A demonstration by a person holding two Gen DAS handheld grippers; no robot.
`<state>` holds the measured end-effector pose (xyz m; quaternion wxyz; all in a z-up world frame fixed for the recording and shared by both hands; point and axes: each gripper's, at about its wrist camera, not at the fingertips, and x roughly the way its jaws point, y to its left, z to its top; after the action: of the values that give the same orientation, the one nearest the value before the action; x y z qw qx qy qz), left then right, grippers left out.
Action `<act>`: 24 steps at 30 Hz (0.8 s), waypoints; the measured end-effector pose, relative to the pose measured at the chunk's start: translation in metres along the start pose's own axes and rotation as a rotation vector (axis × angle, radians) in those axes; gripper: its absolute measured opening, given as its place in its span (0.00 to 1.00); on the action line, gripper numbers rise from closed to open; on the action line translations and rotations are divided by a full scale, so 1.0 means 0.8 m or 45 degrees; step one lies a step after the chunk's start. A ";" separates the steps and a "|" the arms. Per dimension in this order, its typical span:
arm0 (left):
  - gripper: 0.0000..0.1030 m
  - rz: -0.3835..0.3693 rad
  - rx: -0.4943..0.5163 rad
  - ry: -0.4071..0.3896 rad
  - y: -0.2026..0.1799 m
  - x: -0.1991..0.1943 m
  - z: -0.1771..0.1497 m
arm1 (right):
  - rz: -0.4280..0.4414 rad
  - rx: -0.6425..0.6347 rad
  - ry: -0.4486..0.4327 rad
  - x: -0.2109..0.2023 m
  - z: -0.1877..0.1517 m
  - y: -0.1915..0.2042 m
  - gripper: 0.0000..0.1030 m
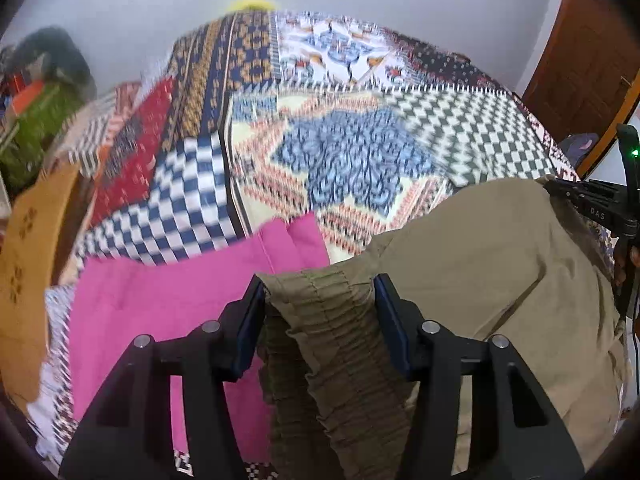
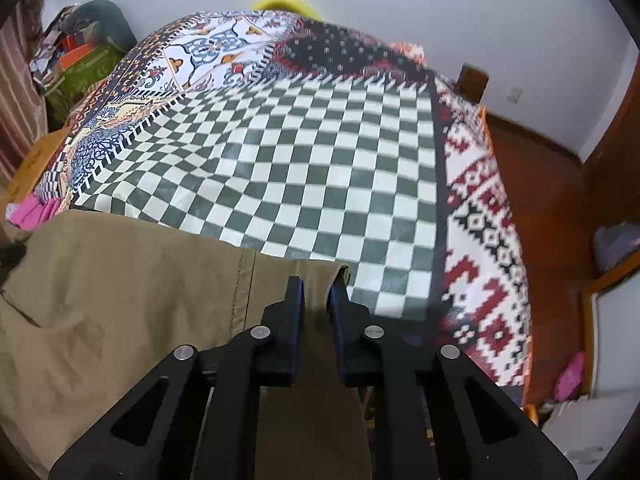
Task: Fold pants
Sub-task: 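Lift the pants with both tools and fold them over onto themselves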
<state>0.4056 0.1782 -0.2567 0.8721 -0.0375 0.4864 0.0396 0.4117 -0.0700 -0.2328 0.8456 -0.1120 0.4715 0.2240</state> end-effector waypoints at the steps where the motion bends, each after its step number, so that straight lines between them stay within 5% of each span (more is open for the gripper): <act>1: 0.52 0.008 0.001 -0.016 0.001 -0.004 0.005 | -0.012 0.000 -0.018 -0.004 0.003 0.000 0.04; 11: 0.51 0.031 -0.069 -0.077 0.019 -0.027 0.038 | -0.040 0.050 -0.244 -0.066 0.053 0.001 0.04; 24: 0.51 -0.017 -0.018 -0.194 -0.006 -0.141 0.017 | 0.064 0.124 -0.394 -0.174 0.019 0.010 0.04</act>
<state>0.3585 0.1713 -0.1533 0.9065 -0.0438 0.4180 0.0399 0.3562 -0.0947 -0.1068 0.9067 -0.0232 0.3485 0.2363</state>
